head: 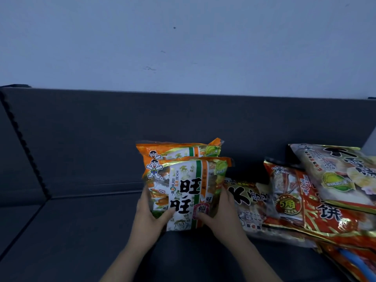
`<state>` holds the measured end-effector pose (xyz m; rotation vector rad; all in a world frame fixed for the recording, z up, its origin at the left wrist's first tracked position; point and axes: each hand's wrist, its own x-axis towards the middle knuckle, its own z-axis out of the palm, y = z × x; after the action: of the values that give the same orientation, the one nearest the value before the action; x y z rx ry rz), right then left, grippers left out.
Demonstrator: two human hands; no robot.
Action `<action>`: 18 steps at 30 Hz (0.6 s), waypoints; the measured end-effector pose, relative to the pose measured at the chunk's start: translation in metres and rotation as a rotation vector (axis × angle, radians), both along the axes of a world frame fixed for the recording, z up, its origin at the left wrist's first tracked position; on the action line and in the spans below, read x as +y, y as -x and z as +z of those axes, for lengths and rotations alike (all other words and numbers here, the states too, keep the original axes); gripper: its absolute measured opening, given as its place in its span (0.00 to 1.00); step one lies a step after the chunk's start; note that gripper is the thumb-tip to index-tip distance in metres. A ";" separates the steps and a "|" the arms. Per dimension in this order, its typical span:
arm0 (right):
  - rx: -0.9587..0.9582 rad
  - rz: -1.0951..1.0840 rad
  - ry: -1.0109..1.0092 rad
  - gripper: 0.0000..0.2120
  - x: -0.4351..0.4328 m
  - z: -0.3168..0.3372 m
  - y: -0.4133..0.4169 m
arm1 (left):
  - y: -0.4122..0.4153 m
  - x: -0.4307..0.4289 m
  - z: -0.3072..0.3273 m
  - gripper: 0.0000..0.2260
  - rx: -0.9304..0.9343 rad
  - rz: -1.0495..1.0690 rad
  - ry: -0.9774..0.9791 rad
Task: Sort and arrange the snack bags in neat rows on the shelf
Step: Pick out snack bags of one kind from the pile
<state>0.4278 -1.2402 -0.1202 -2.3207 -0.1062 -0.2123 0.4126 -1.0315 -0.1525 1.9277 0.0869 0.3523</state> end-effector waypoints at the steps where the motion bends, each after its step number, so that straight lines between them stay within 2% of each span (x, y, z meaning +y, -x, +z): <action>1: -0.025 0.001 0.012 0.46 -0.004 0.003 0.002 | 0.004 -0.005 0.006 0.45 -0.024 0.080 -0.007; 3: -0.069 0.000 0.035 0.45 -0.015 0.008 0.007 | 0.014 -0.017 0.020 0.45 -0.093 0.263 -0.075; 5: -0.094 -0.031 0.087 0.44 -0.030 0.012 0.012 | 0.023 -0.034 0.034 0.41 -0.283 0.368 -0.179; 7: -0.107 -0.080 0.170 0.41 -0.048 0.017 0.016 | 0.026 -0.053 0.043 0.34 -0.445 0.337 -0.275; 8: -0.118 -0.100 0.218 0.39 -0.057 0.018 0.017 | 0.027 -0.064 0.046 0.30 -0.455 0.261 -0.286; 12: -0.265 -0.187 0.385 0.30 -0.096 0.017 0.021 | 0.027 -0.109 0.045 0.23 -0.217 -0.083 -0.297; 18: -0.286 -0.271 0.734 0.21 -0.144 0.015 0.026 | 0.025 -0.152 0.022 0.18 0.166 -0.205 -0.483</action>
<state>0.4022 -1.3838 -0.1054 -3.0163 -0.0076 -0.7475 0.3877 -1.1832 -0.1303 2.4179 -0.0956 0.0754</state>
